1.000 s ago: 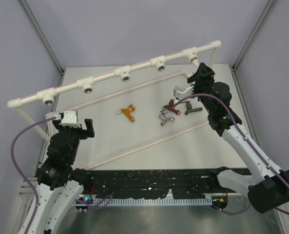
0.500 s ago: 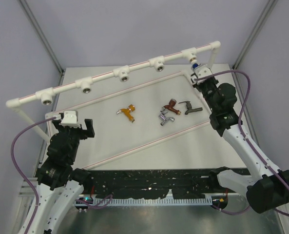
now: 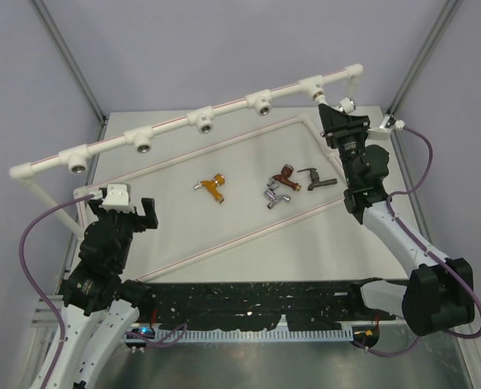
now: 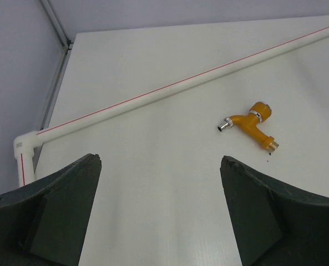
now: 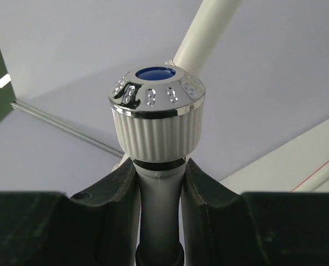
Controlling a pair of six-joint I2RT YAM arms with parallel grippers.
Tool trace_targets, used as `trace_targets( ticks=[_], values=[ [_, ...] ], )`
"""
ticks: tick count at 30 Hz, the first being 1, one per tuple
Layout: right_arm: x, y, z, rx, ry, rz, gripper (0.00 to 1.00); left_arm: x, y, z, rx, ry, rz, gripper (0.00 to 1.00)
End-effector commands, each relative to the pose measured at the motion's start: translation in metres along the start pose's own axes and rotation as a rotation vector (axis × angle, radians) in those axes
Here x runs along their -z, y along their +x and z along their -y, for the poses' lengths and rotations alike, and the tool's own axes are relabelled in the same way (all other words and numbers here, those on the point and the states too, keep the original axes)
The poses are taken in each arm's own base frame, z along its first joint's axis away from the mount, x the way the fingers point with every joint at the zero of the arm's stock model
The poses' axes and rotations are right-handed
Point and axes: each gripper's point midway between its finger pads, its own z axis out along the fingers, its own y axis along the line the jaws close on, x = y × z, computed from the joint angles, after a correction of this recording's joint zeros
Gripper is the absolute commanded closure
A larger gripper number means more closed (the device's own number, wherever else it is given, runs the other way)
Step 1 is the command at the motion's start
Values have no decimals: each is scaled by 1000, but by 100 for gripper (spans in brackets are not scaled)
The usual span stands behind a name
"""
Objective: Install the water faucets
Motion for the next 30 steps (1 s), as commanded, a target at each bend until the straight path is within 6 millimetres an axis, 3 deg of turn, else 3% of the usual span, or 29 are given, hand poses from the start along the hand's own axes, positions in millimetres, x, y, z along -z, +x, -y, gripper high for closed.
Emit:
trace_targets(
  ticks=[1,5,12,16,19,20,21,22,23,24,25,30],
  values=[
    [6,-40,-61,-364,-199,121,81,-2,-15,0,9,-2,62,8],
    [14,-48,-63,-263,-226,140,45,-3,-15,1,6,1,59,8],
    [40,-63,-47,-20,-214,169,25,-2,-15,2,8,7,59,8],
    [61,-65,-39,208,-191,138,22,-1,-16,3,11,17,64,7],
    [73,-66,-17,552,-99,115,18,0,-16,3,12,20,64,7],
    [80,-73,-25,653,-111,131,17,-1,-16,4,12,20,61,7],
    [83,-73,-13,805,-69,101,16,-1,-16,4,12,23,61,7],
    [88,-80,-25,911,-86,115,16,0,-16,5,14,27,62,7],
    [91,-81,-14,1081,-55,75,15,0,-16,5,16,29,62,7],
    [94,-87,-23,1244,-72,72,15,0,-16,5,14,30,62,7],
    [97,-87,-17,1339,-61,31,13,0,-16,5,16,31,62,7],
    [100,-106,-39,1882,-112,7,11,-1,-16,7,14,35,58,7]
  ],
)
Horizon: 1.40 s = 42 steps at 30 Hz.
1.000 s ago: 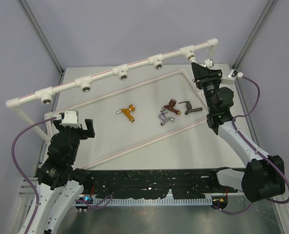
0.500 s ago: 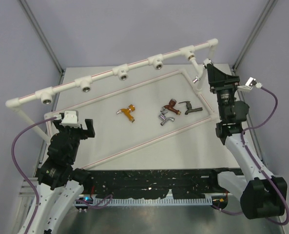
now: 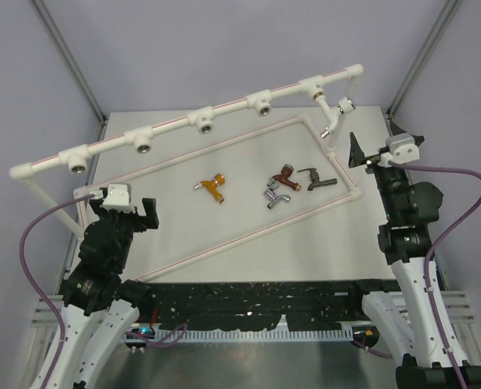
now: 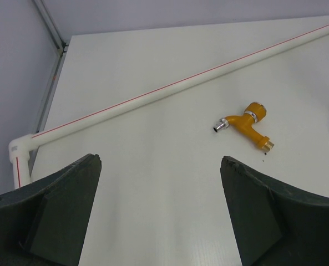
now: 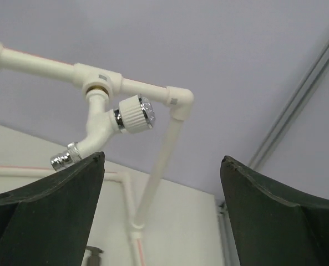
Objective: Install the water faucets
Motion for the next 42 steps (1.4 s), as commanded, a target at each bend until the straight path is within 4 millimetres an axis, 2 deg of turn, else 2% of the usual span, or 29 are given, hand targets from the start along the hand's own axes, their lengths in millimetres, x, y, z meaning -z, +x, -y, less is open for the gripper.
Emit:
trace_targets(
  ticks=[1,4,8,9,11,14,21,29,35,38,39,42],
  values=[
    [1,-21,14,653,-90,-26,11,-1,-15,4,14,18,55,7],
    [-3,-30,17,881,-112,2,11,-1,-14,4,14,20,55,7],
    [-12,-31,11,1108,-156,-3,11,1,-16,3,17,18,64,7],
    [-17,-31,4,1131,-177,5,10,1,-16,3,15,20,64,7],
    [-24,-30,6,1273,-170,-20,9,1,-17,3,18,20,67,7],
    [-33,-33,3,1359,-160,0,8,2,-17,3,19,20,71,7],
    [-57,-20,-10,1502,-197,10,8,3,-18,2,22,18,78,7],
    [-79,-14,-24,1528,-222,47,11,4,-19,2,23,18,83,7],
    [-91,2,-25,1435,-209,16,29,3,-18,3,22,21,80,7],
    [-92,12,-28,1308,-216,4,39,3,-18,2,22,19,80,7],
    [-91,13,-29,1258,-212,8,45,3,-18,2,22,19,78,7],
    [-89,13,-38,956,-208,26,56,3,-18,3,22,21,80,7]
  ],
)
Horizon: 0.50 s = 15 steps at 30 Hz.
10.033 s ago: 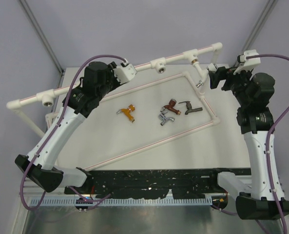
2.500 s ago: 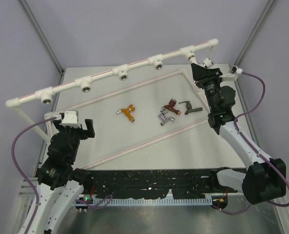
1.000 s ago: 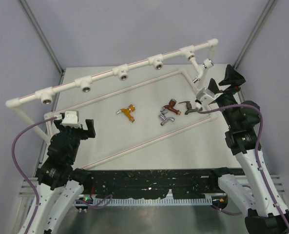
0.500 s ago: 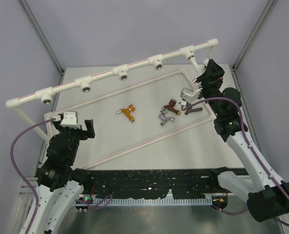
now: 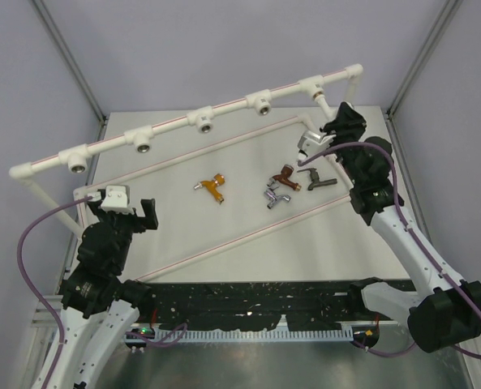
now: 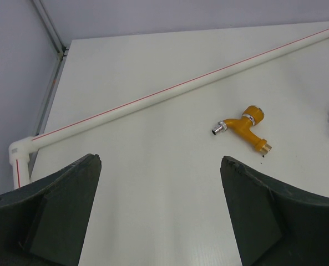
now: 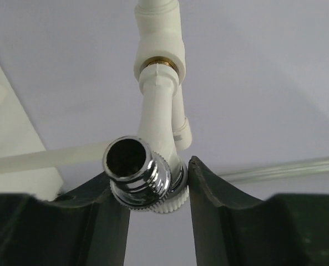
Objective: Install the water faucets
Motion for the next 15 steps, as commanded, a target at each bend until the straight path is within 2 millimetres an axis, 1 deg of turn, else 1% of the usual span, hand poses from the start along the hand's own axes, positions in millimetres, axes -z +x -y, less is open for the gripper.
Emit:
trace_targets(
  ticks=[1,2,3,4,5,6,7,8,9,10,11,12,13,14,15],
  values=[
    [6,-18,40,-505,191,110,61,-1,-14,3,16,16,58,7],
    [7,-21,42,-599,210,132,64,-1,-14,3,14,16,58,7],
    [8,-26,47,-774,240,174,68,-1,-14,4,16,18,58,7],
    [8,-28,48,-863,254,190,70,-1,-14,4,14,19,60,7],
    [8,-30,51,-1060,287,226,75,-1,-14,4,14,18,60,7],
    [8,-32,52,-1145,296,247,76,-2,-14,3,14,16,58,7],
    [10,-33,56,-1355,333,289,80,-1,-14,4,14,18,58,7],
    [14,-32,66,-1457,383,329,85,-2,-13,4,14,18,57,7],
    [14,-30,60,-1691,393,353,86,-2,-13,4,14,18,57,7],
    [18,-31,70,-1797,430,415,88,-2,-13,4,13,18,55,7],
    [18,-24,66,-1990,465,433,89,-2,-13,4,13,18,54,7],
    [20,-23,69,-2099,488,480,91,-2,-13,4,12,19,54,7],
    [21,-19,66,-2280,513,520,91,-2,-13,4,13,18,54,7],
    [22,-18,68,-2345,527,553,91,-3,-13,4,12,18,52,7],
    [23,-17,68,-2485,538,593,91,-3,-12,4,13,18,51,7]
  ],
)
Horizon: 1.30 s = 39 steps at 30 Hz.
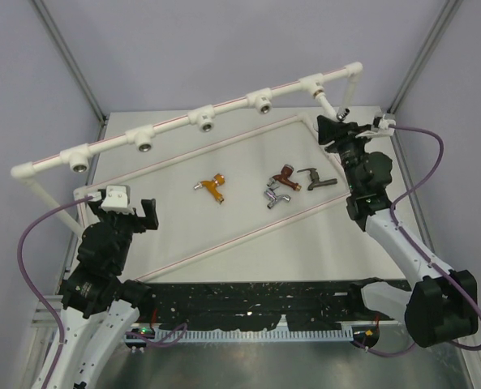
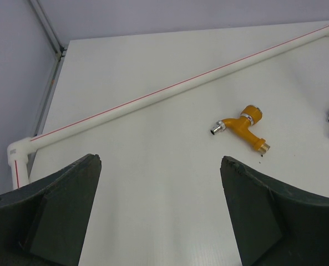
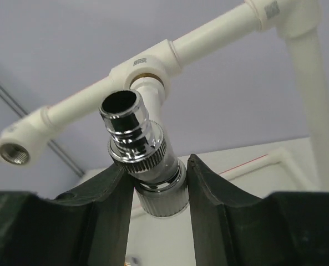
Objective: Install the water faucets
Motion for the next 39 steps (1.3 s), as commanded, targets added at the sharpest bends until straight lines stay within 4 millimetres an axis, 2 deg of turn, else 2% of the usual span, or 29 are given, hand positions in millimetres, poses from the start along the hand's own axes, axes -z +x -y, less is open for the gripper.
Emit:
trace_targets(
  ticks=[1,2,4,6,8,10,14,17,19,20,23,24,25,26,27,30,31,32,39],
  values=[
    [4,-100,-16,-830,-68,397,91,-3,-11,3,11,10,49,7],
    [5,-104,-17,-927,-83,410,90,-3,-12,3,10,10,52,7],
    [6,-108,-13,-1016,-80,440,88,-3,-11,3,9,10,49,7],
    [9,-111,-9,-1023,-62,461,78,-3,-11,2,11,7,49,7],
    [13,-116,-7,-965,-50,481,57,-3,-11,2,10,7,47,7],
    [21,-121,-5,-917,-45,496,45,-3,-11,2,10,7,47,7],
    [32,-115,3,-818,-17,488,27,-3,-11,3,8,9,46,7],
    [39,-105,9,-748,-1,471,20,-4,-10,3,9,9,45,7],
    [45,-104,12,-659,10,467,9,-4,-10,3,9,9,43,7],
    [50,-106,15,-559,20,463,5,-4,-10,2,7,7,43,7],
    [59,-113,17,-276,62,431,5,-4,-10,3,7,10,43,7],
    [62,-117,18,-76,86,393,5,-3,-10,4,9,13,45,7],
    [63,-118,18,10,94,371,5,-3,-11,3,10,13,48,7],
    [65,-123,19,175,109,327,5,-3,-11,3,8,13,46,7],
    [68,-121,18,248,103,288,4,-3,-11,3,8,13,46,7],
    [72,-138,17,615,104,235,5,-3,-11,4,10,16,48,7],
    [72,-130,11,694,49,183,5,-3,-12,4,11,16,49,7],
    [73,-139,10,807,52,184,5,-3,-12,4,12,18,48,7],
    [71,-129,-4,1485,-37,84,4,-3,-12,5,12,21,49,7]
  ],
)
